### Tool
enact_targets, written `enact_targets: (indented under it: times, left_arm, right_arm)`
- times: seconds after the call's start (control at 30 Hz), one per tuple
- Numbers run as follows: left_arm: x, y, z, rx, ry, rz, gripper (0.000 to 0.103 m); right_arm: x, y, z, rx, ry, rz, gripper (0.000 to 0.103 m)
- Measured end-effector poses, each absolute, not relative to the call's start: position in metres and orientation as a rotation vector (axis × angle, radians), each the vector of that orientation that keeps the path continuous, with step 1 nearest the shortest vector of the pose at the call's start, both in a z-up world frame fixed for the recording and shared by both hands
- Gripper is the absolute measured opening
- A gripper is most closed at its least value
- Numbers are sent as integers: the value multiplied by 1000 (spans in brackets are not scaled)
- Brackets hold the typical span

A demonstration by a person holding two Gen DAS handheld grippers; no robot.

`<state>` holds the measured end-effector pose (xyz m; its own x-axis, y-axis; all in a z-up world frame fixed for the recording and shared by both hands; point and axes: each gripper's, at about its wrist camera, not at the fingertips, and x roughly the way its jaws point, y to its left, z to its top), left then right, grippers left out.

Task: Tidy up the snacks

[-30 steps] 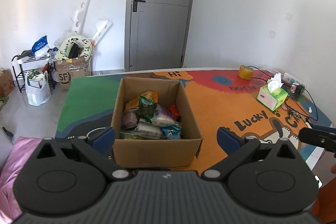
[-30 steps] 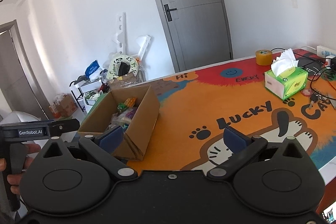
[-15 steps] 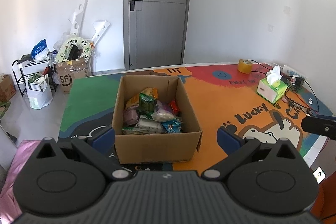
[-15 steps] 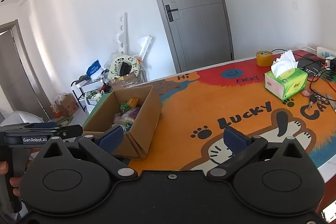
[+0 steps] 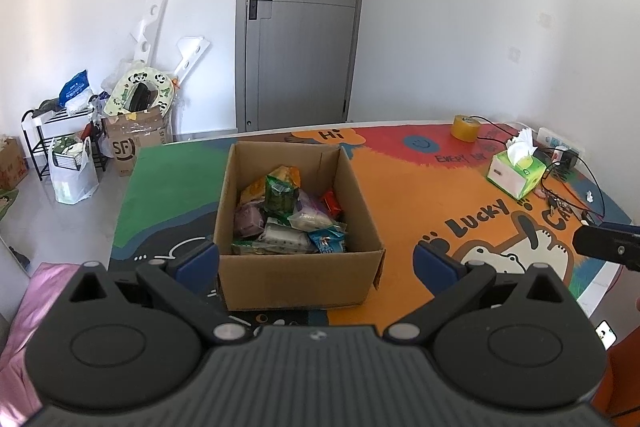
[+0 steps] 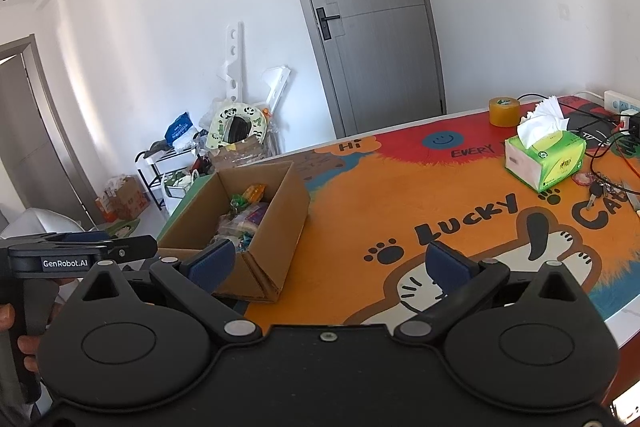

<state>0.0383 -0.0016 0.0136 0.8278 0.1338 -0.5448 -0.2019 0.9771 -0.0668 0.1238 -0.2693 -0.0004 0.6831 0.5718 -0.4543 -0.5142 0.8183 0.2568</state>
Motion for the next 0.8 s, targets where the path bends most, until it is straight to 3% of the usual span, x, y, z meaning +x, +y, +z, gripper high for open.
enact_targets:
  times: [0.8]
  left_arm:
    - [36, 0, 20, -136, 553, 184, 102]
  right_arm:
    - [122, -268, 1, 91, 538, 599, 103]
